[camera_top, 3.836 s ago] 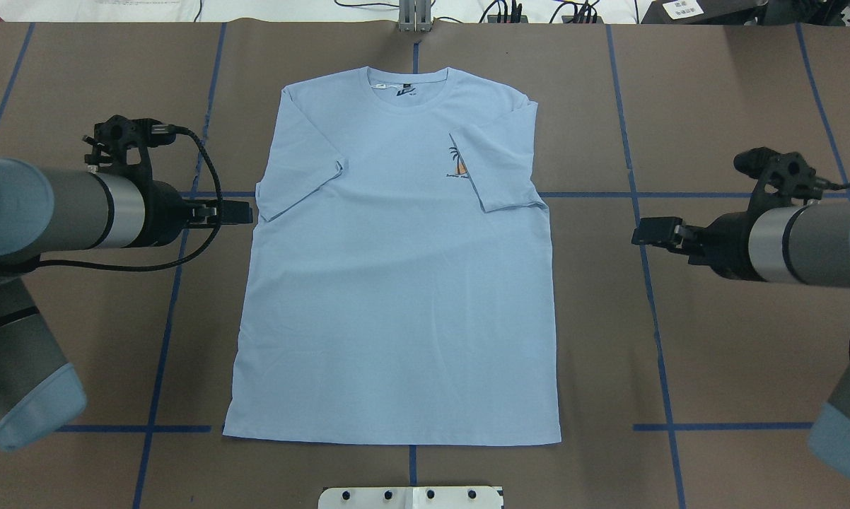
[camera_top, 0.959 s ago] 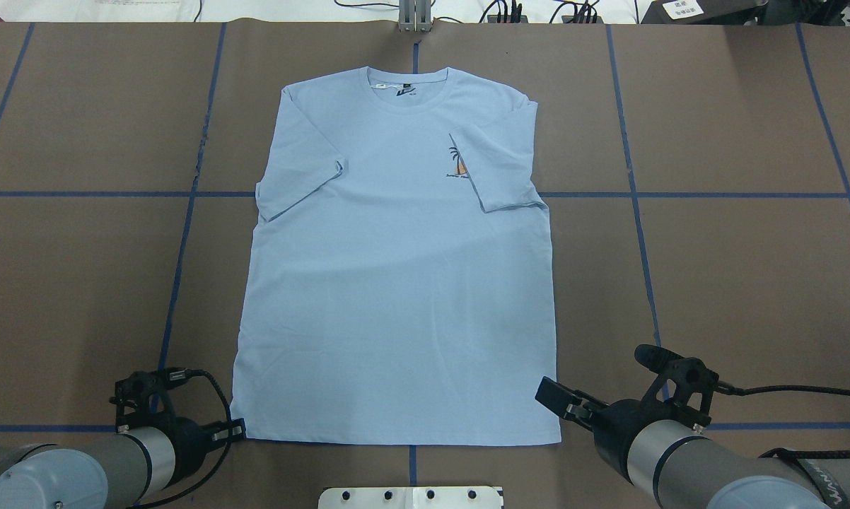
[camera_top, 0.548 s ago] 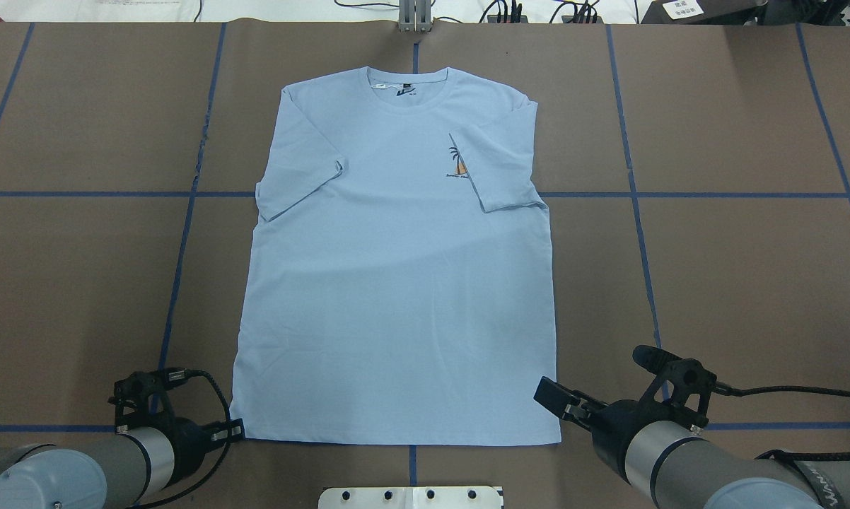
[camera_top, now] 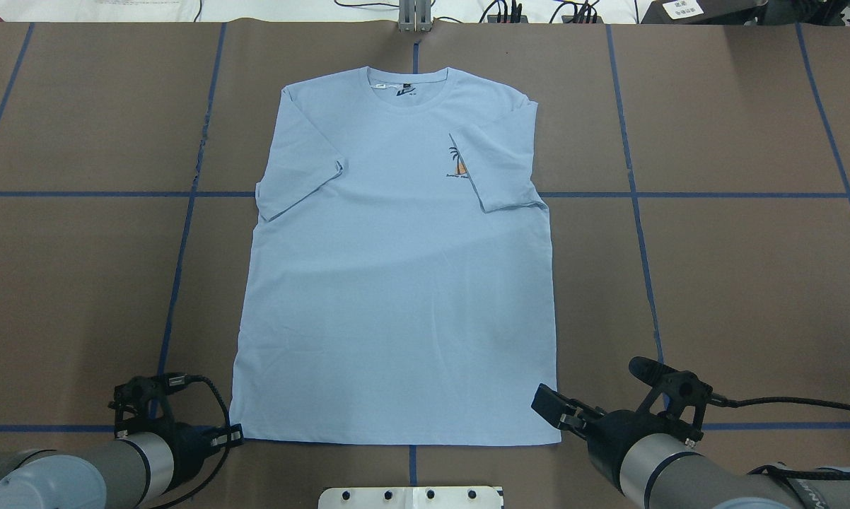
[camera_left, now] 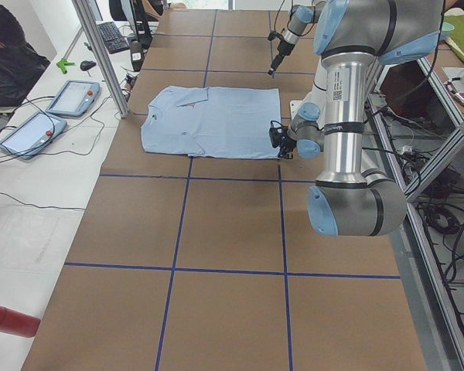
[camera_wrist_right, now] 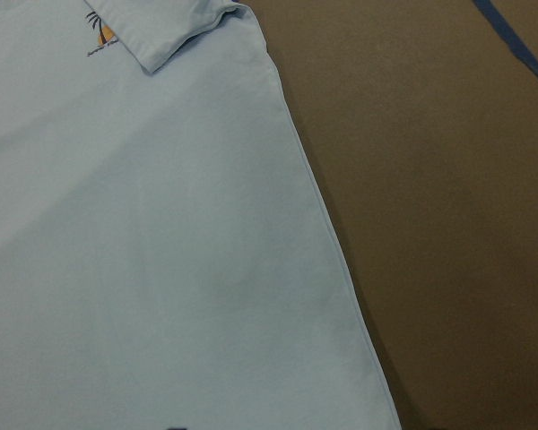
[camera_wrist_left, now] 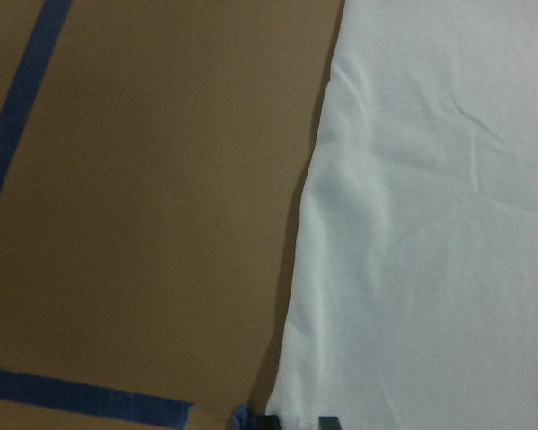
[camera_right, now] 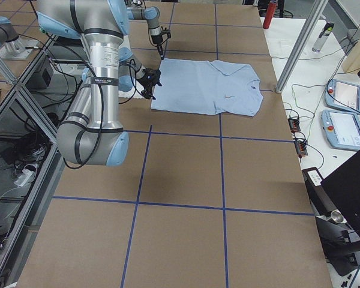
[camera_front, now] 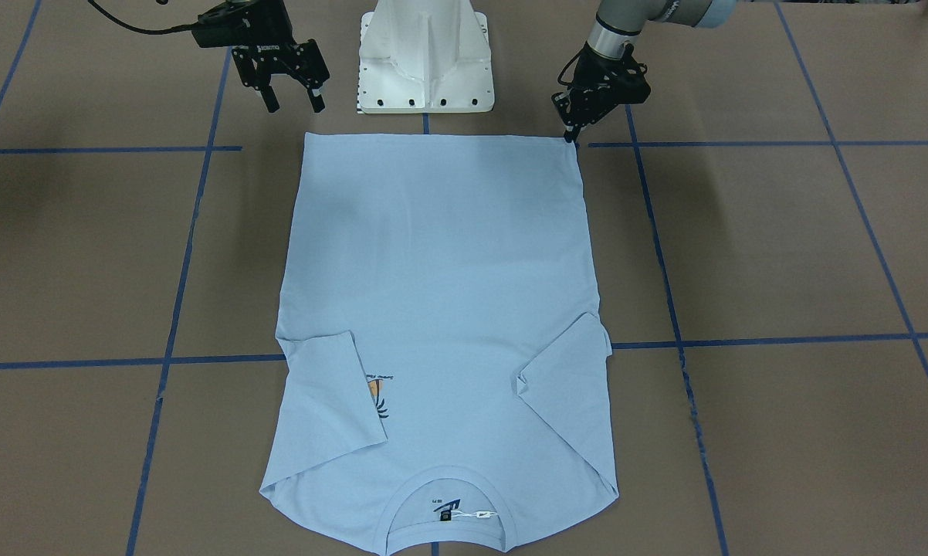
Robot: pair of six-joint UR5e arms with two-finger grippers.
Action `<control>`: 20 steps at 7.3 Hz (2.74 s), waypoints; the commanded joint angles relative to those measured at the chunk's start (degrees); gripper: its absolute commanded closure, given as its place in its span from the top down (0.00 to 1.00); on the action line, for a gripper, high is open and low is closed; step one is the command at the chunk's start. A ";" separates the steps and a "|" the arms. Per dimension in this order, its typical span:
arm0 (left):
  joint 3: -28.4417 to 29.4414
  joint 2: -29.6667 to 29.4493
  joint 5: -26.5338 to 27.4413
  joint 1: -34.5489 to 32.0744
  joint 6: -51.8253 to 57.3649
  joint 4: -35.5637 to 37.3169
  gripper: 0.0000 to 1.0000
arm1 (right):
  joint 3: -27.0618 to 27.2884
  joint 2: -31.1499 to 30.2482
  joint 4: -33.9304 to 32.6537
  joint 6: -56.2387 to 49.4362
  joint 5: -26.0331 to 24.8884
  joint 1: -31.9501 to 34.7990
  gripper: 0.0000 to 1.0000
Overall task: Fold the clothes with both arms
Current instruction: 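Grasp the hem corners with the left and right grippers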
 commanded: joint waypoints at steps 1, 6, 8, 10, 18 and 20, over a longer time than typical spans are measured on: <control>-0.46 -0.16 0.50 0.09 0.06 0.00 0.00 | -2.01 3.68 -2.80 2.30 -3.98 -2.10 0.83; -1.26 -0.95 0.41 0.09 0.15 0.00 0.00 | -8.36 6.51 -11.60 8.28 -4.07 -2.28 0.69; -1.26 -0.95 0.41 0.09 0.15 -0.09 0.00 | -9.84 6.51 -11.70 8.80 -4.07 -2.98 0.67; -1.17 -0.95 0.32 0.09 0.24 -0.09 0.00 | -10.38 6.95 -11.70 9.68 -4.25 -4.73 0.66; -1.17 -0.68 0.41 0.09 0.15 -0.18 0.00 | -11.26 6.43 -11.88 9.95 -5.22 -7.03 0.26; -1.26 -0.68 0.41 0.09 0.06 -0.26 0.00 | -11.34 6.34 -11.88 9.86 -5.04 -6.85 0.32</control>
